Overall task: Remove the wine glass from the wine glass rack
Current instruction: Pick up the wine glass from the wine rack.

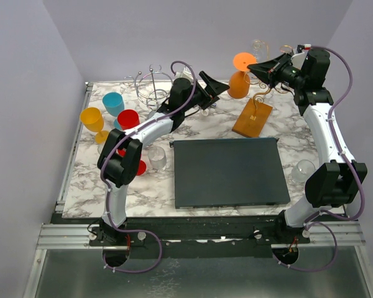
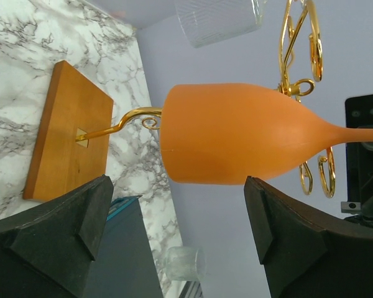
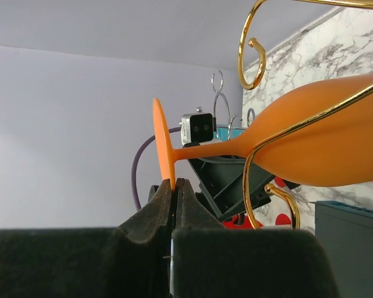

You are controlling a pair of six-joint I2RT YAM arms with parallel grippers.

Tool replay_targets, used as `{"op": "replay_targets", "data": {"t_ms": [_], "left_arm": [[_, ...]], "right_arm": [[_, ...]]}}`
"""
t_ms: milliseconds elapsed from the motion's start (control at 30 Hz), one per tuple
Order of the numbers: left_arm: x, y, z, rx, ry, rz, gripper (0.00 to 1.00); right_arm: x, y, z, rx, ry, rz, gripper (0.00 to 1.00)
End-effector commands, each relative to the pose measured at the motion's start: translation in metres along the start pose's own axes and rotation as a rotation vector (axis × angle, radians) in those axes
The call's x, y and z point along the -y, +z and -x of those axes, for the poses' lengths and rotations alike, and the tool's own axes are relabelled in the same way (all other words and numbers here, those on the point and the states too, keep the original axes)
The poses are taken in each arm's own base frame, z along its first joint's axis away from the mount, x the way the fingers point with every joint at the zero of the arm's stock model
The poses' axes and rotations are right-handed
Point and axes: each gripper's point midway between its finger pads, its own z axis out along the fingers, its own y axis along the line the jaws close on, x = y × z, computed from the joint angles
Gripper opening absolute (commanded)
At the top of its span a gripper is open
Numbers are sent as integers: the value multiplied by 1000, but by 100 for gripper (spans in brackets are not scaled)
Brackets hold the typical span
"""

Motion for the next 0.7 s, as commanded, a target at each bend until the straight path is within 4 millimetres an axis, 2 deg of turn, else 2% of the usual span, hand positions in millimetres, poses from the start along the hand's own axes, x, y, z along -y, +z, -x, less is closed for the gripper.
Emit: {"op": "replay_targets", "data": {"t_ms": [0,367,667], "left_arm": [[35,-12,8,-19,94,-36,93],[43,-22,7,-46,151,-6,87],[56,-36,16,-29,202,28,85]], "right_arm": [[-22,-11,-3,-17,-55,39,1],[-19,-14,-9,-31,-67,30,1],[-23,-17,-13,-55,-73,46,0]]}}
